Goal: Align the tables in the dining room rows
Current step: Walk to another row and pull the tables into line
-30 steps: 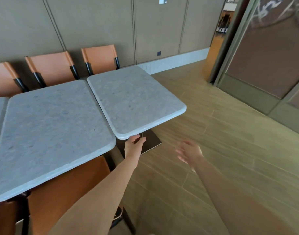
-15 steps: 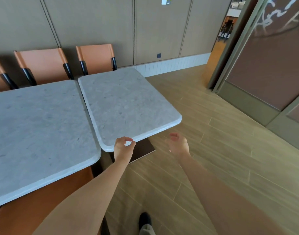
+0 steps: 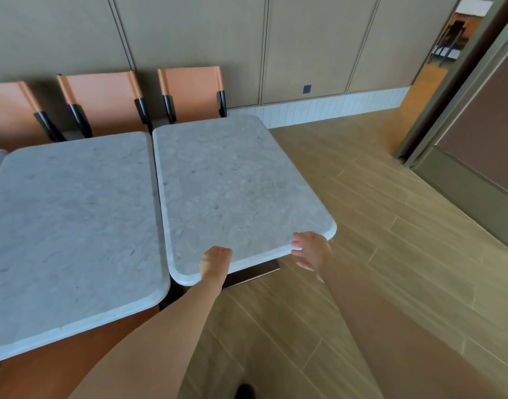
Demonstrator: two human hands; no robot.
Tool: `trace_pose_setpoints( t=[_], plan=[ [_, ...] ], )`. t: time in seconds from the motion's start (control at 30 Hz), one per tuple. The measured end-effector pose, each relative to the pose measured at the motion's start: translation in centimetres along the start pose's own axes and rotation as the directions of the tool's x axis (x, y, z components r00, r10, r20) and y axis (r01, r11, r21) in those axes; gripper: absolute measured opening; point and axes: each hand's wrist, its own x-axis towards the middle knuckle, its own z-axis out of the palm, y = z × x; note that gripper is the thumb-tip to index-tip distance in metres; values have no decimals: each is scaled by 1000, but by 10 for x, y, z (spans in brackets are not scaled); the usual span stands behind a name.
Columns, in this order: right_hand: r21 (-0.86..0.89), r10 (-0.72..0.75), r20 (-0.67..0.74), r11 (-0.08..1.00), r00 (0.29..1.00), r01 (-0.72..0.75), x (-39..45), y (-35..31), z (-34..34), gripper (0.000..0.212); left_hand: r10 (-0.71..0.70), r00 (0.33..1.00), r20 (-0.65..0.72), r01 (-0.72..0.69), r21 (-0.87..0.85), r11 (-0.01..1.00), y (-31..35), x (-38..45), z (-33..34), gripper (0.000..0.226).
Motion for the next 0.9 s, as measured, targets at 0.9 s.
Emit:
trace_pose_setpoints(
  t=[0.9],
  plan=[
    [689, 521, -3, 620, 854, -375, 234, 57, 9, 92, -677, 710, -193, 122, -914, 388, -58, 104, 1, 71]
  ],
)
